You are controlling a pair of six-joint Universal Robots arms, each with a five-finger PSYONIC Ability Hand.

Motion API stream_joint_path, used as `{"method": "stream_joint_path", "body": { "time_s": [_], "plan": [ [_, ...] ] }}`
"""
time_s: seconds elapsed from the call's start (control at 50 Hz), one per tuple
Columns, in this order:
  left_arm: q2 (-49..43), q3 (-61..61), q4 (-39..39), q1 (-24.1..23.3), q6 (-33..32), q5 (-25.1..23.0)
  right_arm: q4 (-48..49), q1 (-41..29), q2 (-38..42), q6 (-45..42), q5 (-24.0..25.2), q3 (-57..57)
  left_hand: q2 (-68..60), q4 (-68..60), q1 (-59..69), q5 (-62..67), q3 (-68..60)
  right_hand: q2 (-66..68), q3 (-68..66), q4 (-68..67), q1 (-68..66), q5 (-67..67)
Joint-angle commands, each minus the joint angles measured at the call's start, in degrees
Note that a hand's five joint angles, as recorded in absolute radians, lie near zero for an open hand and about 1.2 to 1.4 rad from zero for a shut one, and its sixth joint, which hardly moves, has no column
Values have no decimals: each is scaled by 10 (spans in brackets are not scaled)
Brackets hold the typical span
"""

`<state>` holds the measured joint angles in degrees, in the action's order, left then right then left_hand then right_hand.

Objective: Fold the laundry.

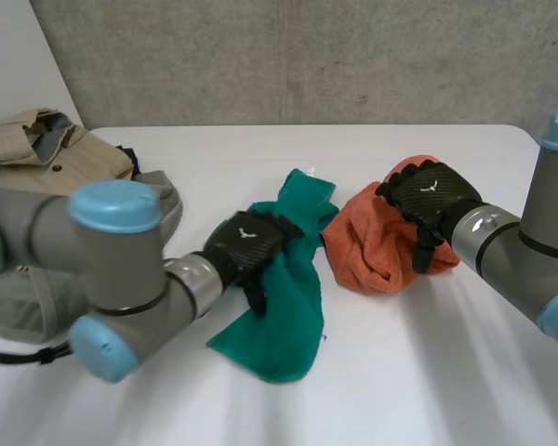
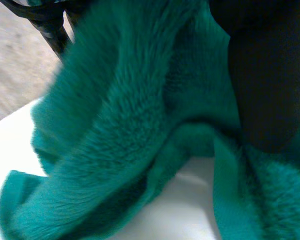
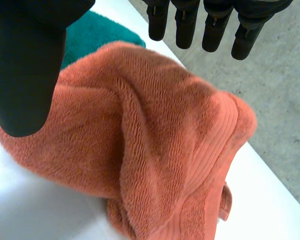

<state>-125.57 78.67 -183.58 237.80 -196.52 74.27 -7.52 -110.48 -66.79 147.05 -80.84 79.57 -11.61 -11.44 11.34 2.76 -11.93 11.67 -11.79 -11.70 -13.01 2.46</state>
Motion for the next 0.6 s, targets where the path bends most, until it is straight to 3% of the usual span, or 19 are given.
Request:
{"method": "stream_joint_path", "body": {
  "time_s": [0.02,0.06,0.08,0.1,0.16,0.2,0.3,0.34,0.46,0.6],
  "plan": [
    [-165,-182,68,-16,-75,52,0,2,19,-3,-6,8,-71,-73,74,59,-68,-17,18,17,30,-25],
    [-185,-210,82,-15,-81,87,1,3,20,-3,-6,11,-294,-296,297,283,-291,-17,18,17,30,-25],
    [-187,-226,92,-14,-82,124,1,4,20,-3,-6,15,-617,-619,620,605,-614,-17,18,17,30,-25],
    [-187,-229,94,-13,-81,146,1,5,19,-3,-6,15,-683,-685,686,672,-680,-17,18,17,30,-25],
    [-147,-223,77,-4,-65,228,1,10,19,-3,-5,17,-684,-686,687,672,-681,-17,18,17,30,-25],
    [-114,-209,55,5,-48,253,1,11,19,-3,-5,17,-684,-686,687,672,-681,-17,18,17,30,-25],
    [22,-135,-27,61,6,247,2,15,19,-3,-4,12,-684,-686,687,672,-681,-17,18,17,30,-25],
    [94,-116,-62,132,10,245,2,14,19,1,-3,9,-684,-686,687,672,-681,-17,18,17,30,-25],
    [110,-151,-50,258,10,280,0,4,16,1,-4,13,-684,-686,687,672,-681,-17,18,17,30,-25],
    [30,-194,-2,318,6,250,-1,-11,14,-3,-6,19,-684,-686,687,672,-681,-17,18,17,30,-25]
  ]
}}
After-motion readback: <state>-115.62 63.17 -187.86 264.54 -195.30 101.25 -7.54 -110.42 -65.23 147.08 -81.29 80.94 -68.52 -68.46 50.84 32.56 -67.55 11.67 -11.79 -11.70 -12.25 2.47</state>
